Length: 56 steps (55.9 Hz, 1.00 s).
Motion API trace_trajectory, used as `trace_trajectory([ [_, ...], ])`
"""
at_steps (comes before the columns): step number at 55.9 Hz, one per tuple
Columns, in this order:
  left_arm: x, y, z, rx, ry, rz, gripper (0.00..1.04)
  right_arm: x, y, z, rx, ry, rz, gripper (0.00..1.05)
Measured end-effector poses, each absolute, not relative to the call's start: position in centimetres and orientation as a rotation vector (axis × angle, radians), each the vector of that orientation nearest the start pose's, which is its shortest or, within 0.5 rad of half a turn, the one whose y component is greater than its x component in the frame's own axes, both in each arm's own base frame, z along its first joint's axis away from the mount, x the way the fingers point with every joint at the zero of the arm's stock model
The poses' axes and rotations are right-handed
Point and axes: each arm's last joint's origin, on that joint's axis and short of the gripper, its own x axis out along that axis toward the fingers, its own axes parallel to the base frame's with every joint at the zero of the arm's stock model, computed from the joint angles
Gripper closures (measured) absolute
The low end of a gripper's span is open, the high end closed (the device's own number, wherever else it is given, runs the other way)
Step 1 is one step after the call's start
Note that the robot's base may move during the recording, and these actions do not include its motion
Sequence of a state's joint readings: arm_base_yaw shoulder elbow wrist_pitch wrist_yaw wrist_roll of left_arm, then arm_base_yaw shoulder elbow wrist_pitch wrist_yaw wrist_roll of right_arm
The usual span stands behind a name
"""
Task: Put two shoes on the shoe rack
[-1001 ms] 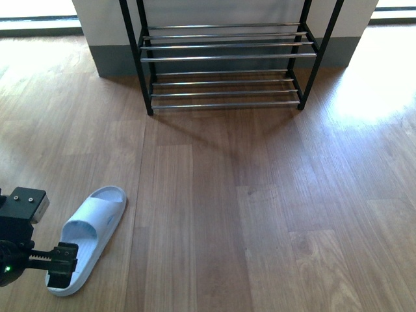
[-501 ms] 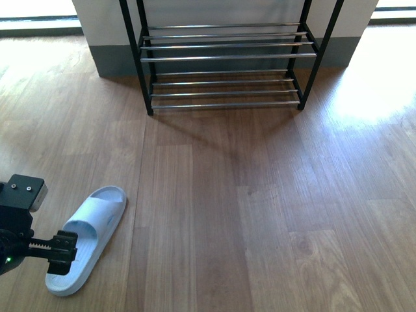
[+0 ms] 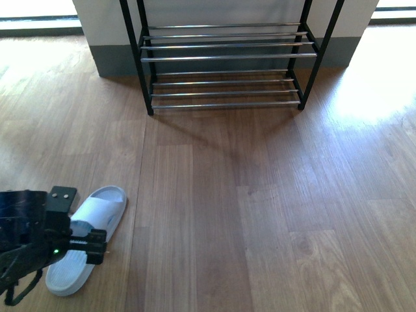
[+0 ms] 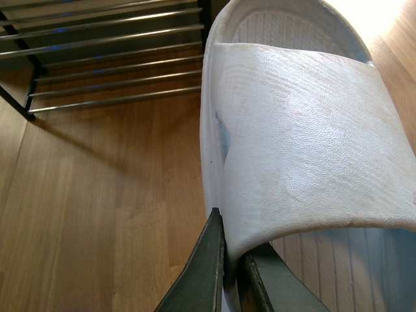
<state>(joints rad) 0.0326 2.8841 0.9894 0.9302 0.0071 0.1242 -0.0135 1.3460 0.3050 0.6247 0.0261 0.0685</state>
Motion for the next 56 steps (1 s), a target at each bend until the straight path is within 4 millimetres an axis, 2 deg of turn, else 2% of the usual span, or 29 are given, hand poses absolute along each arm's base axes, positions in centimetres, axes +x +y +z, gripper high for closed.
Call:
trace_trajectory([
  [9, 32.8, -0.6, -16.6, 0.033, 0.947, -0.174, 0.09, 22.5, -0.4, 14.1, 0.065, 0.415, -0.053, 1.03],
  [19, 34.5, -1.4, -17.5, 0.059, 0.966, -0.184, 0.09, 22.5, -0.4, 14.1, 0.065, 0.415, -0.053, 1.03],
  [38, 35.0, -1.5, -19.4, 0.098, 0.992, -0.130, 0.09, 22.5, -0.4, 14.1, 0.065, 0.415, -0.053, 1.03],
  [43, 35.2, -1.6, -19.6, 0.109, 0.984, -0.111, 0.17, 22.5, -0.4, 14.1, 0.065, 0.415, -0.053, 1.03],
  [56, 35.4, -1.5, -19.4, 0.109, 0.942, -0.091, 0.47, 22.5, -0.4, 14.1, 0.065, 0.415, -0.053, 1.03],
])
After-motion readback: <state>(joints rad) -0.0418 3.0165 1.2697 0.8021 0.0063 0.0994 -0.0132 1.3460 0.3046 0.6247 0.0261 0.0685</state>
